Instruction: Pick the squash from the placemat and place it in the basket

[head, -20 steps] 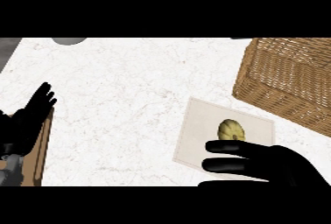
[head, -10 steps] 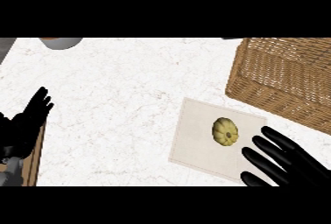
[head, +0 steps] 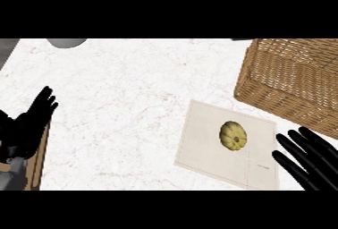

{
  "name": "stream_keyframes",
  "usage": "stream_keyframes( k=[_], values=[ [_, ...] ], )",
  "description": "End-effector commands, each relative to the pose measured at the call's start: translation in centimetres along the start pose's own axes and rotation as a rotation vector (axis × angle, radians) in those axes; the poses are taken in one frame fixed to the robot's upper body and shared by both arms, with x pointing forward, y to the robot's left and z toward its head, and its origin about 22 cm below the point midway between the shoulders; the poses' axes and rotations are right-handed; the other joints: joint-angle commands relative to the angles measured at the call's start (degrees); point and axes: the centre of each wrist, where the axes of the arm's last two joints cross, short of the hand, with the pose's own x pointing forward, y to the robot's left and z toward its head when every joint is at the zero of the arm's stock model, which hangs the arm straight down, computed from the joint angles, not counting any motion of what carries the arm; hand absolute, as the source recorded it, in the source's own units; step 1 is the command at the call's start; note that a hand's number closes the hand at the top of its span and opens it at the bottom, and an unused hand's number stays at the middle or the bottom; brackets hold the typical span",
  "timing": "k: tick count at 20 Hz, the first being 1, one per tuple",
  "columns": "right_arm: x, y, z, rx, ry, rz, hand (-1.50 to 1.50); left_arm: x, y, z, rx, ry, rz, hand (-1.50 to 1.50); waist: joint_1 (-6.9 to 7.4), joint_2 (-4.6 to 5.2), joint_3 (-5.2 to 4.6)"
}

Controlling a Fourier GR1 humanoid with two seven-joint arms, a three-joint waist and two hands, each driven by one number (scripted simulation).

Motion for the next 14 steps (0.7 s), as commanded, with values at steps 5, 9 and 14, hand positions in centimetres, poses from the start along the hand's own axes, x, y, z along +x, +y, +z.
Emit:
stream_keyframes(
  k=[5,9,14],
  values=[
    [2.6,-4.5,3.3,0.100,-0.060,-0.013,-1.50,0.8,-0.5,-0.9,-0.022,-0.030,-0.005,0.00,1.22,0.39,0.20],
    [1.3,-4.0,4.1,0.043,-0.092,-0.052,-1.50,-0.1,0.1,-0.8,-0.029,-0.012,-0.008,0.00,1.31,0.42,0.19],
    [-1.7,-1.1,5.9,-0.045,-0.109,-0.088,-1.50,0.7,-0.5,-1.2,-0.044,-0.022,-0.011,0.00,2.84,0.66,0.28]
  ],
)
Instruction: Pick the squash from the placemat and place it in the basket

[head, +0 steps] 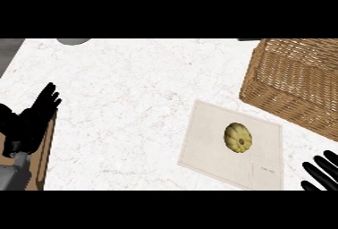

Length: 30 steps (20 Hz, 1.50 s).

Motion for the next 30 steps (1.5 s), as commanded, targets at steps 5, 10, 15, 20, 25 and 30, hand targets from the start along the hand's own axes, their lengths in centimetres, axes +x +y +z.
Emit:
stream_keyframes(
  k=[5,10,15,20,25,30],
  values=[
    [0.2,1.7,2.6,-0.130,-0.035,-0.152,-1.50,1.5,-1.2,-0.4,-0.014,-0.017,0.000,0.00,1.91,0.28,0.02],
    [-1.3,5.4,-0.2,-0.187,-0.050,-0.167,-1.50,1.1,-1.6,-1.6,-0.059,-0.010,-0.003,0.00,2.65,0.56,-0.03],
    [-3.0,9.1,-2.8,-0.228,-0.092,-0.254,-1.50,0.5,-0.6,-1.1,-0.067,-0.011,0.000,0.00,3.11,0.57,-0.01],
    [-3.4,11.6,-6.9,-0.184,-0.043,-0.222,-1.50,1.7,-1.9,-2.6,-0.048,-0.037,-0.010,0.00,2.93,0.62,-0.04],
    [-2.5,14.1,-8.0,-0.105,-0.012,-0.169,-1.50,2.7,-2.8,-1.5,-0.063,-0.023,-0.023,0.00,3.14,0.54,-0.01],
    [-4.1,13.8,-8.2,-0.066,0.044,-0.149,-1.50,2.0,-1.1,-1.8,-0.040,-0.018,-0.008,0.00,2.83,0.51,-0.03]
  ],
)
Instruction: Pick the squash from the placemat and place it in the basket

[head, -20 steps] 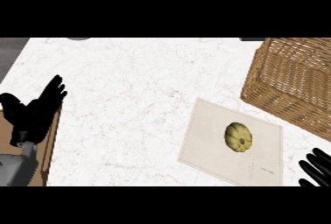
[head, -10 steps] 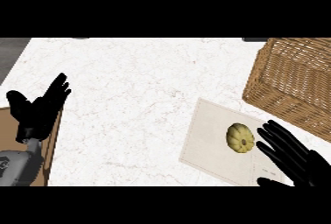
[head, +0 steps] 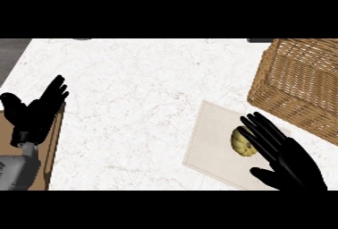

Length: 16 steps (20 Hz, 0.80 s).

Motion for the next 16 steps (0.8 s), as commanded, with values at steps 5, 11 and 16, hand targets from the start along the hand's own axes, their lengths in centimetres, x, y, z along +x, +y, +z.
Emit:
stream_keyframes(
  k=[5,11,16],
  values=[
    [-1.8,-0.9,0.2,0.009,0.002,0.003,-1.50,0.2,-0.2,-0.3,0.010,0.002,0.013,0.00,-0.17,-0.03,0.00],
    [-2.0,0.3,-0.3,0.067,-0.046,-0.025,-1.50,0.1,-1.2,0.6,-0.009,0.015,0.017,0.00,-0.01,-0.03,0.00],
    [-2.3,1.9,1.3,0.056,-0.097,-0.021,-1.50,-0.9,-1.4,-1.1,0.012,0.005,0.000,0.00,-0.23,0.02,0.00]
  ],
)
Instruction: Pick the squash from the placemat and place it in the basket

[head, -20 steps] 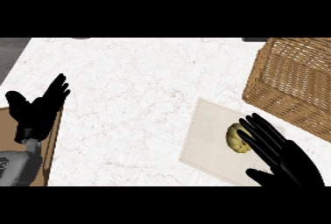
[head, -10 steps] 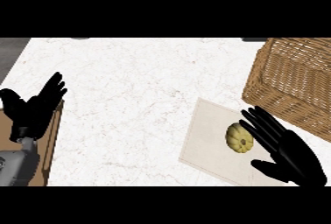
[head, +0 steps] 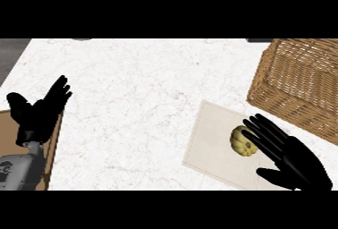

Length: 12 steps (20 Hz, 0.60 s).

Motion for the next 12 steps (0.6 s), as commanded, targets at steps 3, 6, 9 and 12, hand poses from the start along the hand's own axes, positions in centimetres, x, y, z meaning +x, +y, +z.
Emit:
stream_keyframes(
  k=[3,6,9,12],
  values=[
    [-1.1,0.6,0.4,0.029,-0.012,0.022,-1.50,-0.3,0.0,-0.9,0.006,0.008,-0.015,0.00,-0.03,0.03,0.01],
    [0.5,1.4,-1.5,0.006,0.034,0.056,-1.50,-0.1,0.9,0.5,-0.012,0.009,-0.008,0.00,0.17,-0.01,0.00],
    [-0.5,1.8,-0.8,0.000,0.037,0.060,-1.50,-0.7,0.3,-2.1,0.003,0.010,0.013,0.00,-0.13,0.07,0.00],
    [1.0,4.7,-2.6,-0.008,0.050,0.098,-1.50,-0.4,0.8,-1.3,0.001,0.009,0.008,0.00,0.01,0.09,0.00]
  ],
)
